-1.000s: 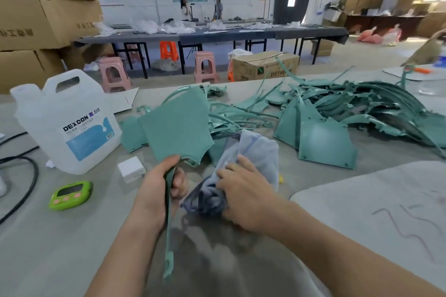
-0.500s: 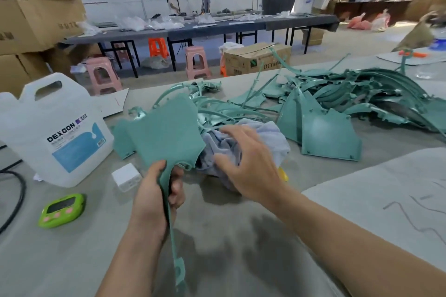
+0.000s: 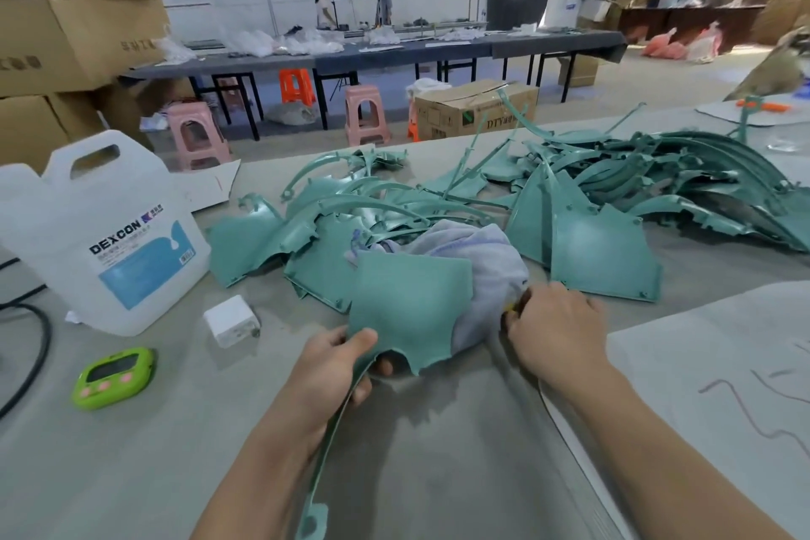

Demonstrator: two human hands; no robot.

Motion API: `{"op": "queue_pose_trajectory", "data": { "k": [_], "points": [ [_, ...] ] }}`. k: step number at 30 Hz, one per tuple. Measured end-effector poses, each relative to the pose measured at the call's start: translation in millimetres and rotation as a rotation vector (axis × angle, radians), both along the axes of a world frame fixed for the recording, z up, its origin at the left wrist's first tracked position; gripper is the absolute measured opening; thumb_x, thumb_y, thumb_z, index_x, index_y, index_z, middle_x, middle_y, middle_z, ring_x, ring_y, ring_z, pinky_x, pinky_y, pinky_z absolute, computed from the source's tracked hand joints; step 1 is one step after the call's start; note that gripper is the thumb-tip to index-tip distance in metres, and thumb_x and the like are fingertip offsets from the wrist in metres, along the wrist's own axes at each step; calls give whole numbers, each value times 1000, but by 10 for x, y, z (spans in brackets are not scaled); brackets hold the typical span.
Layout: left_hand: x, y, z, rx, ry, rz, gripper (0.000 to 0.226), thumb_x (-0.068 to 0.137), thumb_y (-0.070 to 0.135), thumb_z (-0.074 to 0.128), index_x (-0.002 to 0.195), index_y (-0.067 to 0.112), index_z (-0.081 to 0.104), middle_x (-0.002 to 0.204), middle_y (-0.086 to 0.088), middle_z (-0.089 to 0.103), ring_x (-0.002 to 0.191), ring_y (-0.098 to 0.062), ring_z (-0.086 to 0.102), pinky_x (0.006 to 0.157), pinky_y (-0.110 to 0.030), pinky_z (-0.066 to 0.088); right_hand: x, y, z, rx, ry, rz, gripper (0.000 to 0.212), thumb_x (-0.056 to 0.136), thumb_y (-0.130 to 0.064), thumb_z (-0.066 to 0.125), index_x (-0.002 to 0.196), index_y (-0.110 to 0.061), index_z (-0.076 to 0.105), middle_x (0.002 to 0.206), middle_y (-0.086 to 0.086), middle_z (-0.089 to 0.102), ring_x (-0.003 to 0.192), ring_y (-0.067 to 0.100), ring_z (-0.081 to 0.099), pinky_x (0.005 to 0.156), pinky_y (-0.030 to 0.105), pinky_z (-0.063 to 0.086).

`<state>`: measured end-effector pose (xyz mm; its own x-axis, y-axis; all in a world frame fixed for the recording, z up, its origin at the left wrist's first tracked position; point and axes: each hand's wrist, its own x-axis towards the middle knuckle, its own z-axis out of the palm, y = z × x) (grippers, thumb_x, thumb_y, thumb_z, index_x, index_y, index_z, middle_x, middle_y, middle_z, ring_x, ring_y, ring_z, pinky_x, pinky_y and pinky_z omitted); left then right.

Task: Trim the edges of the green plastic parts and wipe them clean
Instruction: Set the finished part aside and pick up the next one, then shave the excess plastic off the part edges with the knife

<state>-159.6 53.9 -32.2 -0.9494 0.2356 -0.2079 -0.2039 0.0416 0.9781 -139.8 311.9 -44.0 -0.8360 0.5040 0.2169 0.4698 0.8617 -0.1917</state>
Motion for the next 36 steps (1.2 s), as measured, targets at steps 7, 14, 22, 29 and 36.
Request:
{"op": "queue_pose_trajectory", "data": {
  "k": [7,14,22,29,36],
  "points": [
    [-21,-13,-8,-85,13,-16,29,105,16,48,86,0,62,64,-15,67,36,-16,43,38,-19,30,147,199,152,-53,24,-93,6,82,-22,52,75,-22,51,91,4,71,93,28,65,87,37,36],
    [-42,-54,53,-160,72,13,41,106,23,46,78,-2,62,41,-2,54,29,-12,35,36,-19,28,209,394,234,-423,579,-138,18,97,-19,56,80,-19,50,62,-4,57,63,28,51,62,37,34],
    [-143,-234,24,-164,31,-209,41,108,24,44,77,3,61,50,-3,60,31,-11,36,37,-18,30,34,-113,67,-732,605,474,16,95,-26,57,85,-27,69,70,-4,67,60,16,59,63,34,49],
    [-371,-322,-113,70,-144,-212,35,104,24,50,78,2,56,62,-14,55,30,-12,31,35,-14,25,-144,-36,-49,-924,614,506,21,97,-13,59,87,-23,75,71,4,68,54,15,55,55,23,46],
    [-342,-315,-100,138,-171,-208,31,104,23,47,84,0,52,62,-12,51,29,-10,29,34,-13,24,-99,-27,-17,-985,637,560,22,96,-8,63,88,-22,78,73,7,70,56,15,55,59,23,49]
  ]
}}
